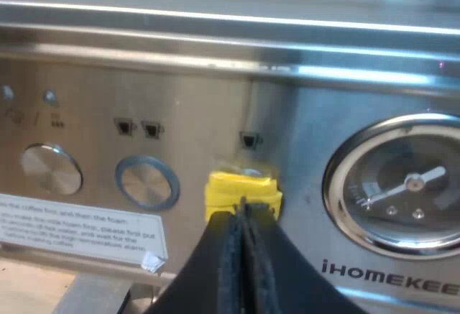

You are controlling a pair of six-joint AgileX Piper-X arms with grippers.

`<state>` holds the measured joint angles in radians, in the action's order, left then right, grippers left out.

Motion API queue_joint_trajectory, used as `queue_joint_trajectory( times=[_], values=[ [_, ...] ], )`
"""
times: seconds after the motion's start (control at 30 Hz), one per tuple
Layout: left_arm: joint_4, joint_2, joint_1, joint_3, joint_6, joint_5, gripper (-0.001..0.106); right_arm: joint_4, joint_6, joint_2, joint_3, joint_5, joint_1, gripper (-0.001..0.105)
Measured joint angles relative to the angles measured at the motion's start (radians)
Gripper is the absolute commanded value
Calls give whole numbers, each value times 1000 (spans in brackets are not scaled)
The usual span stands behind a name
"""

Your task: Place mug into machine

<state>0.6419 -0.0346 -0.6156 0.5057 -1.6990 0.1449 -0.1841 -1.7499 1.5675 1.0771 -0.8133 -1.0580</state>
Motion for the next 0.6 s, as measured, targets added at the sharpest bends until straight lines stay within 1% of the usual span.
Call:
queue_joint_trajectory(
  times=[0.33, 0.4, 0.43, 0.47, 0.5, 0.53, 0.57, 0.6],
  values=[
    [0, 0, 0, 0, 0, 0, 98, 7, -7, 0, 0, 2, -2, 0],
    [-2, 0, 0, 0, 0, 0, 98, 24, -8, -5, 4, 24, -8, 1],
    [-12, 0, 0, -2, 8, 0, 98, 51, -8, -13, 6, 75, -11, 6],
    [-20, 0, 0, -3, 8, 0, 98, 63, -8, -18, 6, 103, -12, 10],
    [-29, 0, 0, -5, 8, 0, 98, 83, -8, -26, 6, 144, -16, 18],
    [-32, 0, 0, -4, 8, 0, 98, 104, -8, -37, 6, 167, -25, 30],
    [-37, 0, 0, -4, 8, 0, 98, 111, -8, -42, 6, 171, -26, 38],
    [-45, 0, 0, -4, 8, 0, 98, 122, -8, -50, 6, 178, -34, 42]
  ],
)
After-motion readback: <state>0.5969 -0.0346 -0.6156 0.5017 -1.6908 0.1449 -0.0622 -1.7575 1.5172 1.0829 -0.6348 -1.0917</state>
